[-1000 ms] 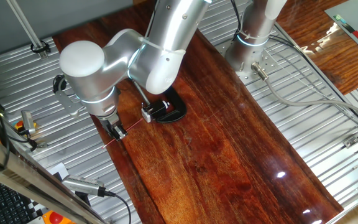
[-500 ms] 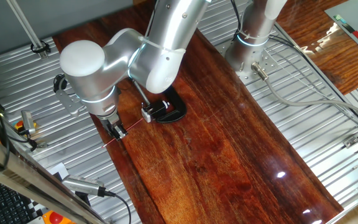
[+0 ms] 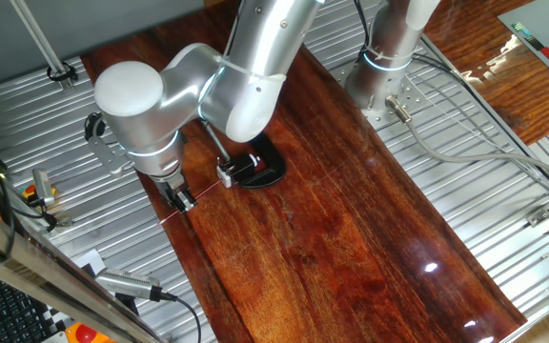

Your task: Insert the pencil into the pencil sharpener

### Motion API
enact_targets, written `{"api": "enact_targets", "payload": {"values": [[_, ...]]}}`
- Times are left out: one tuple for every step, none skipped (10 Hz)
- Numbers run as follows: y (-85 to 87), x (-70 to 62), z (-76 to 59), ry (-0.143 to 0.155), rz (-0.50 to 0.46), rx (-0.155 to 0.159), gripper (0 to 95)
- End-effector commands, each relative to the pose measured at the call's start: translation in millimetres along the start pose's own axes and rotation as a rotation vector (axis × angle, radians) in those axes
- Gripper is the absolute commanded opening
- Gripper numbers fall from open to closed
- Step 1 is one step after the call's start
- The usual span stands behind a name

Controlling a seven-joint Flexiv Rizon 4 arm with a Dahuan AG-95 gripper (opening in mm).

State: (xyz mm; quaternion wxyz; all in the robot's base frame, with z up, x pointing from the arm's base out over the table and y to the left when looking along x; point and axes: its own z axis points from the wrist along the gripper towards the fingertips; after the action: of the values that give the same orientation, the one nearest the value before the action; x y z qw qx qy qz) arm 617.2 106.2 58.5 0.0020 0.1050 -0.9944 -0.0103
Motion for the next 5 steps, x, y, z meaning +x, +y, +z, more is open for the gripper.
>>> {"api": "enact_targets", "payload": {"values": [[-0.2, 0.5, 0.9, 0.006, 0.005, 0.0, 0.0], [-0.4, 1.0, 1.2, 0.008, 0.006, 0.0, 0.0], [-0.6, 1.8, 1.7, 0.013, 0.007, 0.001, 0.0], [-0.7, 2.3, 1.9, 0.017, 0.007, 0.0, 0.0], [-0.8, 2.6, 2.1, 0.021, 0.007, 0.0, 0.0]]}}
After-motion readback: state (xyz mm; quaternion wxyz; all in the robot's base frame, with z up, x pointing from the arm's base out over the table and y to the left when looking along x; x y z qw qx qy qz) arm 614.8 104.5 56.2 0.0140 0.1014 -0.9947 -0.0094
